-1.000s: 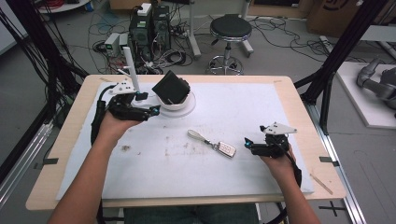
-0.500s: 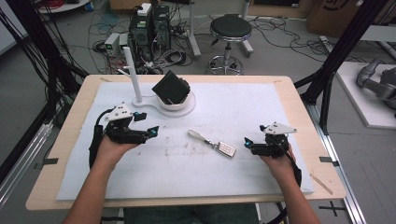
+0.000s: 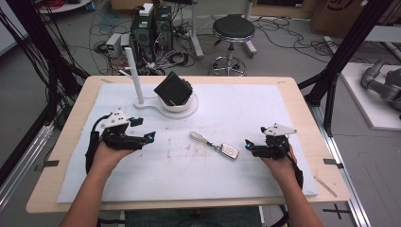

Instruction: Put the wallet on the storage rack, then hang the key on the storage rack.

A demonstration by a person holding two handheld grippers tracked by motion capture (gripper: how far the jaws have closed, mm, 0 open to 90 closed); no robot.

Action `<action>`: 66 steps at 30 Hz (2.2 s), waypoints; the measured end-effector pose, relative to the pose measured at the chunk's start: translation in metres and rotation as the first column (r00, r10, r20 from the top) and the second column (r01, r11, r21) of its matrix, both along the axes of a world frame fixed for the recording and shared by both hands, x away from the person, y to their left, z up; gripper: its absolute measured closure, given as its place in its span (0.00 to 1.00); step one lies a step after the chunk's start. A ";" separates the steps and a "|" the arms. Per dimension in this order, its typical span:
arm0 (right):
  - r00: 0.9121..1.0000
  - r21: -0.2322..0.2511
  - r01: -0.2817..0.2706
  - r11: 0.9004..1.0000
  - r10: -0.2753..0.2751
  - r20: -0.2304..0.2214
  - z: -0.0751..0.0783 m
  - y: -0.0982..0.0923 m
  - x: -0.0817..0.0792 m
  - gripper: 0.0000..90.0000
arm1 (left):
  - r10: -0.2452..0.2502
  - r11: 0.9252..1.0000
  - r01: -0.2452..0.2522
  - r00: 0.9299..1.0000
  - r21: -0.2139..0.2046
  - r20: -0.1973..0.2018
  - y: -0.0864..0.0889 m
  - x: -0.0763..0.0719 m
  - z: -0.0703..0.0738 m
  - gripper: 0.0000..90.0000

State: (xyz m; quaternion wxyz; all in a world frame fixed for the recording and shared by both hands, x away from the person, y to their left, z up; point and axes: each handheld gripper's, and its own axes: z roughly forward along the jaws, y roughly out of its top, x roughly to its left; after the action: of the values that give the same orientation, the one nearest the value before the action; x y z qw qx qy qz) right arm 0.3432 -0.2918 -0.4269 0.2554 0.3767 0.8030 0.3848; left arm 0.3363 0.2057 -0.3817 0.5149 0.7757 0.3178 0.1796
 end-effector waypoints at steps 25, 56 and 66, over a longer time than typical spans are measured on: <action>0.997 0.003 -0.082 0.997 0.082 -0.010 0.002 0.029 0.005 0.22 | 0.031 1.000 -0.031 0.999 0.003 -0.008 0.014 -0.004 -0.004 0.27; 0.945 -0.061 -0.309 0.949 0.298 -0.136 -0.017 0.123 0.036 0.31 | 0.132 0.991 -0.132 0.991 0.008 -0.019 0.053 -0.036 -0.012 0.27; 0.909 -0.070 -0.380 0.922 0.359 -0.211 -0.017 0.130 0.036 0.74 | 0.135 0.991 -0.135 0.991 0.012 -0.022 0.053 -0.037 -0.013 0.27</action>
State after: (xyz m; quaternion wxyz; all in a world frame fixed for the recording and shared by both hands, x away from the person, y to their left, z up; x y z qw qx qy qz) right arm 0.3796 -0.1616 -0.4442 0.1186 0.2391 0.9006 0.3431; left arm 0.2990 0.2588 -0.3947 0.4938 0.7572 0.3744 0.2067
